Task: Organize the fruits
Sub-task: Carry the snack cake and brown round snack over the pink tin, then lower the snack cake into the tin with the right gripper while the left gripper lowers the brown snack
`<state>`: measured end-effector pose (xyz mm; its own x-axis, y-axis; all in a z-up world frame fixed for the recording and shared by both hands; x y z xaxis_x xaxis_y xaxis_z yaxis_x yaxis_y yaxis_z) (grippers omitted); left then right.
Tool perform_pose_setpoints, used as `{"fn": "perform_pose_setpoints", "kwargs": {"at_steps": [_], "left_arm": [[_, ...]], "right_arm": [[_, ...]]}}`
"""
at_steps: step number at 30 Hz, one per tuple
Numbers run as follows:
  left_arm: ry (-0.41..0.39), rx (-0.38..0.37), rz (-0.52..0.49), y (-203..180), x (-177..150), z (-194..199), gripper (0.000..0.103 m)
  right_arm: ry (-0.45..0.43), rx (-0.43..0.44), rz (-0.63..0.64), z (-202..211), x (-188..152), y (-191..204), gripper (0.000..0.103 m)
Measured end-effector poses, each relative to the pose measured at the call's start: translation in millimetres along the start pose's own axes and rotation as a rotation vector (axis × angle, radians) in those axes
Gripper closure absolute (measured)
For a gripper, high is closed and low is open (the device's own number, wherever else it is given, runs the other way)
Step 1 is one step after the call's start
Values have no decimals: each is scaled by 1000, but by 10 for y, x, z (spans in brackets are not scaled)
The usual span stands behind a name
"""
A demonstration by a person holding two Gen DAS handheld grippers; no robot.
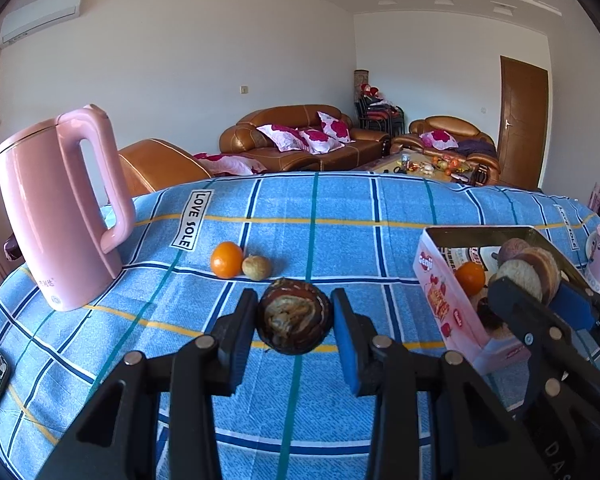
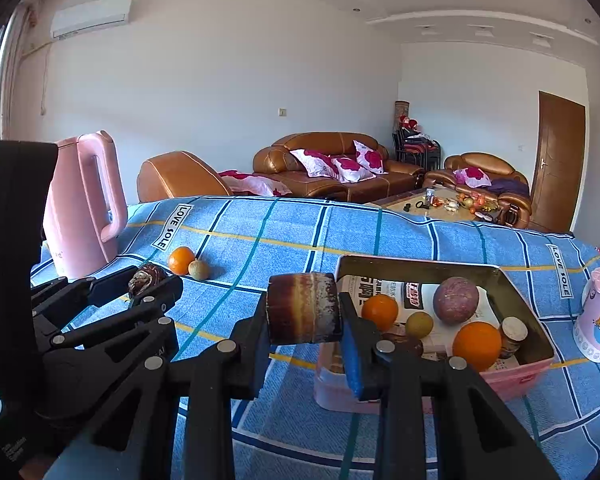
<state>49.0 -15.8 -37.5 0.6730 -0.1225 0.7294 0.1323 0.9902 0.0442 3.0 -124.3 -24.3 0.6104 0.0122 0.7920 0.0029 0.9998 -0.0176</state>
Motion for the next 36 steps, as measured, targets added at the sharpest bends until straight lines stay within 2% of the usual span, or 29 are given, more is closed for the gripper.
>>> {"fn": "perform_pose_setpoints", "kwargs": {"at_steps": [29, 36], "left_arm": [[4, -96, -166, -1236, 8, 77, 64], [31, -145, -176, -1522, 79, -43, 64]], "right_arm": [[-10, -178, -114, 201, -97, -1353, 70], [4, -263, -188, 165, -89, -1696, 70]]}}
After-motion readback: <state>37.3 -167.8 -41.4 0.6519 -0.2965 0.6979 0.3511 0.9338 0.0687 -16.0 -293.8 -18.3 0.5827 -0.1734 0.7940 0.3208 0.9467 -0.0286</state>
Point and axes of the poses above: each gripper's, at about its wrist camera, not at the fingertips, and z roughly against the way its jaws point, y to its left, x to its top, the point moved 9 cm from there along -z, roughly the way its jaws point, and after that the axes turned 12 degrees about y, right-handed, at the moved point
